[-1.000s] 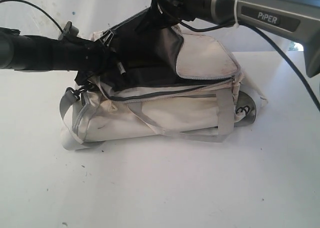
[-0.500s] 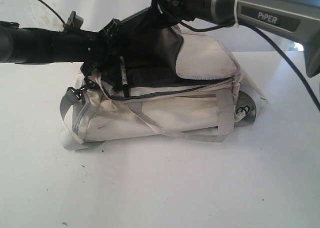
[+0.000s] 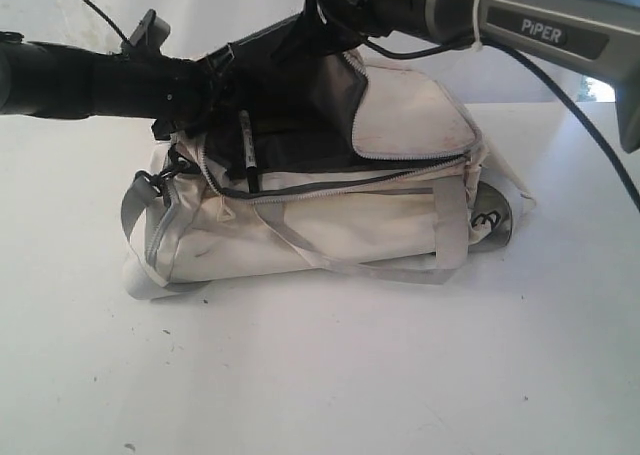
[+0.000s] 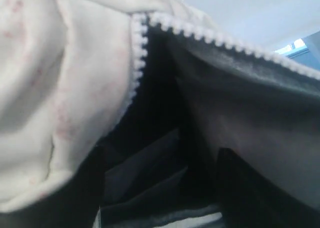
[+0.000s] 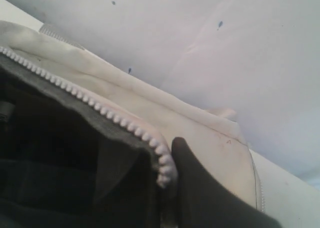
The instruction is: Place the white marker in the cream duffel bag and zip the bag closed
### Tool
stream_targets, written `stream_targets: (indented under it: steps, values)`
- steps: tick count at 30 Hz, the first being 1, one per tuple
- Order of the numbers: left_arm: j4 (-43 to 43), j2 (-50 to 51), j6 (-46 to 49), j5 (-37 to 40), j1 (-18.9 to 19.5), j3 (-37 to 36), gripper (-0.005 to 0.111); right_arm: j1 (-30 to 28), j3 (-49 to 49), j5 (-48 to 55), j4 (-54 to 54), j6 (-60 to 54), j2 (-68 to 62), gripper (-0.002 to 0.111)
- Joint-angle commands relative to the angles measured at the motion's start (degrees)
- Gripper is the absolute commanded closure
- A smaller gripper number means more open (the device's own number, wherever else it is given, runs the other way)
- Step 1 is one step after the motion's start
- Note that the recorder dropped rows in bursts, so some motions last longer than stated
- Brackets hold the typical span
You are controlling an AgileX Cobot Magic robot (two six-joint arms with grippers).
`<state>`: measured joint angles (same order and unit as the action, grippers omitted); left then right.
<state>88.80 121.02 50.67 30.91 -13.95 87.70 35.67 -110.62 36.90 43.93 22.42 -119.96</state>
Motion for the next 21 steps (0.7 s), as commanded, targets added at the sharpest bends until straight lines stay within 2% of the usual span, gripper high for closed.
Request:
stream_targets:
  steps: [1, 4, 7, 11, 14, 18, 21]
  values:
    - [-6.1, -1.3, 0.1, 5.8, 2.0, 0.3, 0.039, -0.5, -0.3, 0.1, 0.7, 0.3, 1.0, 0.108]
    - [-13.2, -1.8, -4.8, 8.7, 3.2, 0.3, 0.039, -0.5, -0.3, -0.1, 0.7, 0.3, 1.0, 0.108]
    - [-24.6, -3.8, -10.1, 12.0, 4.6, 0.3, 0.039, -0.5, -0.3, -0.1, 0.6, 0.3, 1.0, 0.108]
    - [-28.1, -6.8, -13.2, 14.9, 6.4, 0.3, 0.039, -0.5, -0.3, 0.4, -3.4, 0.3, 1.0, 0.108]
    - [-33.7, -8.1, -21.4, 16.6, 9.2, 0.3, 0.039, -0.5, -0.3, 0.6, -7.3, -0.5, 1.0, 0.108]
    - [-36.1, -8.4, -24.3, 22.1, 12.4, 0.3, 0.039, -0.4, -0.3, 0.2, -8.6, -0.5, 1.0, 0.108]
    - [-37.2, -8.4, -24.3, 25.0, 12.6, -0.2, 0.039, -0.3, -0.3, -0.1, -8.6, -0.5, 1.0, 0.108]
